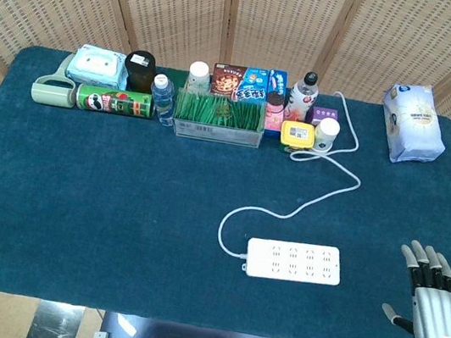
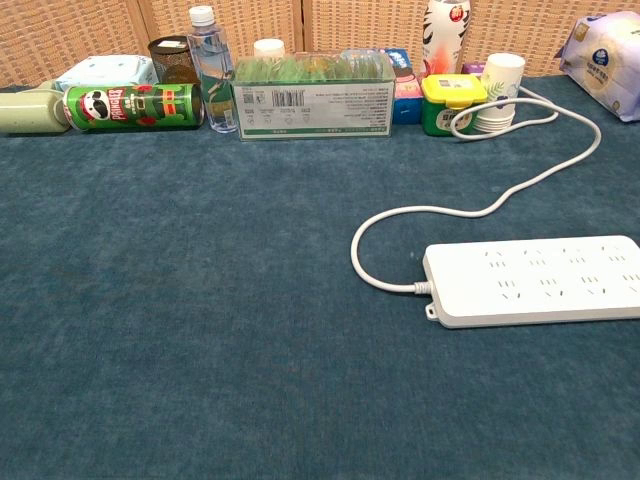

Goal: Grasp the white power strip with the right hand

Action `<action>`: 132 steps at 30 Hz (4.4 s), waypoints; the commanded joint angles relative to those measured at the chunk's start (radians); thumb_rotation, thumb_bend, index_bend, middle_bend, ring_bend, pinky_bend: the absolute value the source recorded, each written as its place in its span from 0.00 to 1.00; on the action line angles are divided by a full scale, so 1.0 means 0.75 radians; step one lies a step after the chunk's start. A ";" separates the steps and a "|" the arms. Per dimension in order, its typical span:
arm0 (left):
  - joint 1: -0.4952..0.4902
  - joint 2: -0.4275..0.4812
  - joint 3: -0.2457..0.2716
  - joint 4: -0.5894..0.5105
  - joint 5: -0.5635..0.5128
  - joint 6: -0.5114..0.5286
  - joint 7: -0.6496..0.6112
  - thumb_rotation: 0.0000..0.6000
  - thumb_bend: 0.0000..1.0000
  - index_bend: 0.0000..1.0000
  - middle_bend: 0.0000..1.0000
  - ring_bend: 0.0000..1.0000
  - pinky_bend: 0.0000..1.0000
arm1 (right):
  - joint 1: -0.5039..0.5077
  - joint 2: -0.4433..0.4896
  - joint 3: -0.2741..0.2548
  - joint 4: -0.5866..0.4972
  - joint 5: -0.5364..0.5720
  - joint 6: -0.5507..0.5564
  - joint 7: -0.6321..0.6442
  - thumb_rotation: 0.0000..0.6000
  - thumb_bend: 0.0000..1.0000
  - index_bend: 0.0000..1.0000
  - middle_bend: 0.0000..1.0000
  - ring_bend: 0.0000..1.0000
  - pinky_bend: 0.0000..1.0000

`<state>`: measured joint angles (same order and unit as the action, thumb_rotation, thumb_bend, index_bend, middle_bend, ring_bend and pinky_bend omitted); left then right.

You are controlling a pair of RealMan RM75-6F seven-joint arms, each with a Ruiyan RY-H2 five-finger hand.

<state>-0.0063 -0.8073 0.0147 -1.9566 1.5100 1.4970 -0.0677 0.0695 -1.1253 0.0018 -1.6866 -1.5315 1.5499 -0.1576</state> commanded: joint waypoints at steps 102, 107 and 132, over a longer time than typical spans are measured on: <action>-0.035 0.139 0.004 -0.149 -0.057 -0.080 0.082 1.00 0.12 0.00 0.00 0.00 0.02 | 0.600 -0.337 -0.024 -0.231 0.445 -0.699 -0.820 1.00 0.64 0.25 0.96 1.00 1.00; -0.038 0.137 0.001 -0.145 -0.065 -0.085 0.075 1.00 0.12 0.00 0.00 0.00 0.02 | 0.603 -0.351 -0.041 -0.227 0.439 -0.683 -0.845 1.00 0.64 0.25 0.96 1.00 1.00; -0.035 0.129 0.005 -0.109 -0.064 -0.089 0.024 1.00 0.12 0.00 0.00 0.00 0.02 | 0.608 -0.204 0.045 -0.443 0.284 -0.514 -0.716 1.00 0.60 0.26 0.91 1.00 1.00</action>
<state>-0.0326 -0.7103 0.0183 -2.0386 1.4616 1.4297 -0.0491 0.5349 -1.3021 0.0243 -2.0050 -1.2772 1.1370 -0.7349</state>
